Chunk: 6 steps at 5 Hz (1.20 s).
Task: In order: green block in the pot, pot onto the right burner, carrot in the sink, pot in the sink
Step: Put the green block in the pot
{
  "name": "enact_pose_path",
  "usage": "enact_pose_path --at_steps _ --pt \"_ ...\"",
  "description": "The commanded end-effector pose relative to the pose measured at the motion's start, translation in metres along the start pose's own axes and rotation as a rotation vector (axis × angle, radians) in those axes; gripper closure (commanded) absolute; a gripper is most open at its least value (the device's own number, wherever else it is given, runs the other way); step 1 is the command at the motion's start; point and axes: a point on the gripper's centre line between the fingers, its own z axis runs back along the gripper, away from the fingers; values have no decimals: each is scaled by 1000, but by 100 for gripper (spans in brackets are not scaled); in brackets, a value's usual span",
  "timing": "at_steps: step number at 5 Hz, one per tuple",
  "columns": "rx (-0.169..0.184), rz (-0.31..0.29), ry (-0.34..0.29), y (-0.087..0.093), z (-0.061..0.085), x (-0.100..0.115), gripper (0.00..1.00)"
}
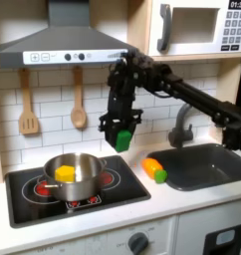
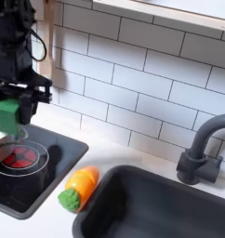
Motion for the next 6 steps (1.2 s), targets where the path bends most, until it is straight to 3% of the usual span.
enact_pose_path --at_steps 1,3,6 --pt "23 39 -2 16 -13 19 100" --pt "46 72 -1 33 -23 31 100" --pt "67 70 4 39 -38 37 100"
